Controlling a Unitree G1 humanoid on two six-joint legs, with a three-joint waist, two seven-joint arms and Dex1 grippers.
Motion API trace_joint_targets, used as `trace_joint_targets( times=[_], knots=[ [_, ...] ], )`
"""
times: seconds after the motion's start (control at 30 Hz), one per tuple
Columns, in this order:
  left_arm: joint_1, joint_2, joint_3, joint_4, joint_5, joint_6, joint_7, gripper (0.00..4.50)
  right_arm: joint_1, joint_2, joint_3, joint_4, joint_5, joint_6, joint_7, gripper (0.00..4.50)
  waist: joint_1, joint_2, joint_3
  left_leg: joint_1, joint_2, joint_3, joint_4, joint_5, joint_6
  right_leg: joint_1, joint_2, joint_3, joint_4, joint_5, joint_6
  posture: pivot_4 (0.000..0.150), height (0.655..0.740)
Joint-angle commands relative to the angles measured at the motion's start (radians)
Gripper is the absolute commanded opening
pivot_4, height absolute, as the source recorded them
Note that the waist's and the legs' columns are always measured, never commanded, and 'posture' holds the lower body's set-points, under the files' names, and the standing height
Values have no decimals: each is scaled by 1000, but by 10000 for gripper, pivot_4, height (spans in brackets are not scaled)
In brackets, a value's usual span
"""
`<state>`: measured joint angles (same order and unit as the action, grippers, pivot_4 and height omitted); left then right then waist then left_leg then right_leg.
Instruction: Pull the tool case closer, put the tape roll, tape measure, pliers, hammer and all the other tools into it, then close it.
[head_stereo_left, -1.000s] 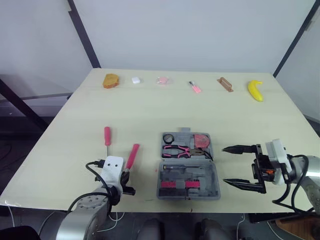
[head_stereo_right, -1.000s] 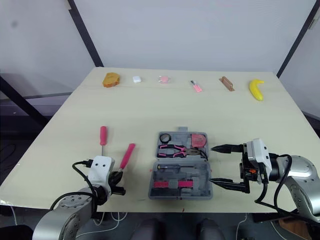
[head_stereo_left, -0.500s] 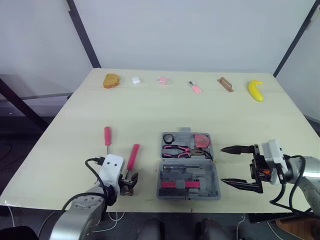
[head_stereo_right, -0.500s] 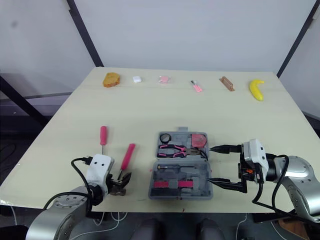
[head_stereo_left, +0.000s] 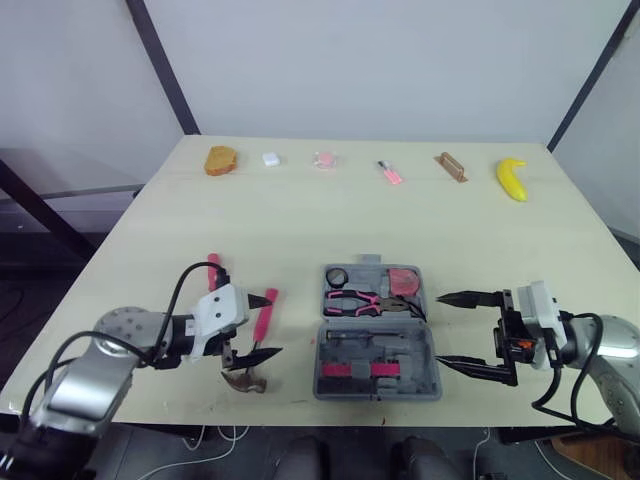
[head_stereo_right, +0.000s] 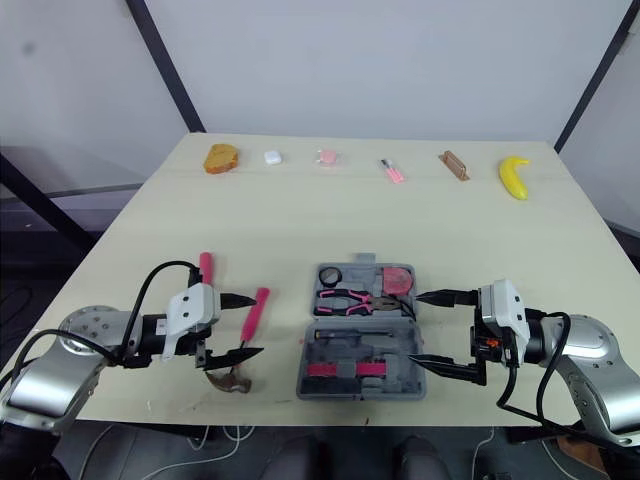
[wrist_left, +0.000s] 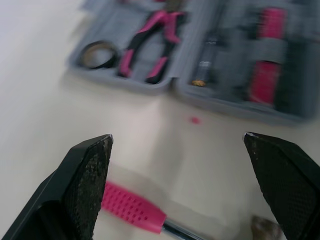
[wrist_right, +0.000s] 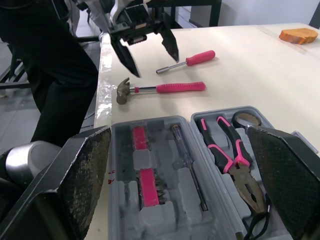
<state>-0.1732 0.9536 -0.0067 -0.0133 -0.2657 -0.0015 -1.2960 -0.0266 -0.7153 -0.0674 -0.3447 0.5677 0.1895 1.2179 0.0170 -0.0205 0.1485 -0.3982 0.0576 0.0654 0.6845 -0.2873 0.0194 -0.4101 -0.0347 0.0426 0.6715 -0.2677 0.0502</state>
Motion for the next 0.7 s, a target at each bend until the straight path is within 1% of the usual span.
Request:
trace_joint_targets(
  times=[0.03,0.07,0.13,0.2,0.27,0.33,0.4,0.47,0.6,0.7],
  knots=[
    [-142,14,-39,198,14,-226,-198,44398,-7,1,-15,-19,7,-17,-5,45000,0,0,0,0,0,0,0,0,0,0,0,0,0,0,0,1500,7400],
    [-200,14,-69,266,28,-292,-257,44398,-6,1,-16,-18,6,-20,-6,45000,-1,0,0,0,0,1,0,0,0,0,0,0,0,0,0,1500,7400],
    [-293,68,-198,366,49,-443,-312,44398,-3,3,-17,-18,5,-24,-8,45000,-2,0,0,0,0,1,1,0,0,0,0,1,0,0,0,1500,7400],
    [-357,101,-295,435,49,-538,-318,44398,-3,5,-17,-19,4,-25,-11,45000,-6,0,0,0,0,2,1,0,0,0,0,1,0,0,0,1500,7400],
    [-437,137,-434,479,28,-607,-318,44398,2,12,-16,-28,0,-28,-24,45000,-7,0,0,0,0,2,1,0,0,0,1,3,0,0,0,1500,7400],
    [-532,154,-583,523,36,-702,-318,44398,15,23,-18,-37,-1,-31,-40,45000,-2,-1,1,-1,0,2,1,0,0,0,1,2,0,0,1,1500,7400],
    [-662,128,-736,598,75,-844,-318,44398,38,28,-13,-56,-1,-29,-50,45000,3,-2,1,-1,0,1,1,0,0,0,1,1,0,0,1,1500,7400],
    [-750,105,-837,665,92,-942,-318,44398,49,28,-10,-66,-1,-28,-54,45000,7,-2,2,-1,0,1,2,0,0,0,1,2,0,0,1,1500,7400],
    [-876,25,-972,806,142,-1117,-318,44398,43,23,-13,-61,4,-27,-54,45000,0,-2,2,-1,0,2,3,0,0,0,1,3,0,1,1,1500,7400],
    [-933,-37,-1033,905,200,-1243,-318,44398,44,12,-24,-61,19,-23,-39,45000,-5,-3,2,-1,0,2,2,0,0,0,1,3,0,1,1,1500,7400]
  ],
)
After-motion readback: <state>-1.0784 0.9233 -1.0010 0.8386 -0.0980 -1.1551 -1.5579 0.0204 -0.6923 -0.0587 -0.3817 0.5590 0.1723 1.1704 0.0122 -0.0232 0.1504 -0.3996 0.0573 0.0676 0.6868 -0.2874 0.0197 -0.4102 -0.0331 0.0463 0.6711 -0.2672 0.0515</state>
